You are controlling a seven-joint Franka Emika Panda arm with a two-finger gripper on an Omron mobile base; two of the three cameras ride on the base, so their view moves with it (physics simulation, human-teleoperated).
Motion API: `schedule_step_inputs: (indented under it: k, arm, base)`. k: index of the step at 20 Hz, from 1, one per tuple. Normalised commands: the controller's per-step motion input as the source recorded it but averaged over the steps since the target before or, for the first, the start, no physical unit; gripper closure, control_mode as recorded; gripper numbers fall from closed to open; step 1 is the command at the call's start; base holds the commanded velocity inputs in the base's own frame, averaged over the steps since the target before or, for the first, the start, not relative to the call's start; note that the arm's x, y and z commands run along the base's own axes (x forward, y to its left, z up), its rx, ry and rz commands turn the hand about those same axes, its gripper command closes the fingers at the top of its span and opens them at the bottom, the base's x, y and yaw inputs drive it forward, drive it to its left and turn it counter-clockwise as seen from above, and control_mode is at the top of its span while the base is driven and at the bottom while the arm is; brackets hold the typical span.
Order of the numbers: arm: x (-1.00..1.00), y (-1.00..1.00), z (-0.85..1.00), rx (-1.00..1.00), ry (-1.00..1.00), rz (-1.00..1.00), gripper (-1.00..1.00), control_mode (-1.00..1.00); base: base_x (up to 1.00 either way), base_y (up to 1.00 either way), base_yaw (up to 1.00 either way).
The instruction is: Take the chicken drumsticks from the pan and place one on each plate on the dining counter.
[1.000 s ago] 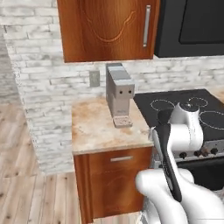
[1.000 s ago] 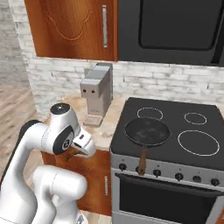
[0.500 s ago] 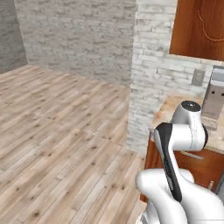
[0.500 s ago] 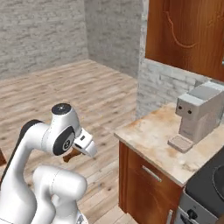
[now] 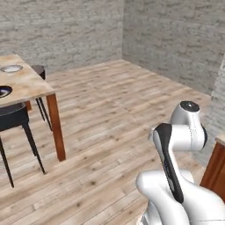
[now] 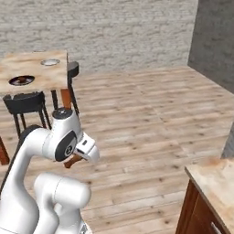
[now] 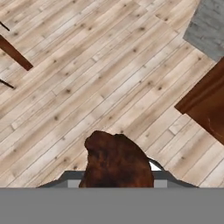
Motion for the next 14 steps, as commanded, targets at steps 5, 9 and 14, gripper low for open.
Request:
schedule_step_inputs:
  k: [5,9,14]
  arm:
    - [0.00,0.00,0.00,0.00,0.00,0.00,1.00,1.00]
    - [0.00,0.00,0.00,0.00,0.00,0.00,1.00,1.00]
    - [0.00,0.00,0.00,0.00,0.00,0.00,1.00,1.00]
  base:
    - [0.94,0.39,-0.36]
    - [0.99,0.42,-0.31]
    - [1.00,0.41,-0.24]
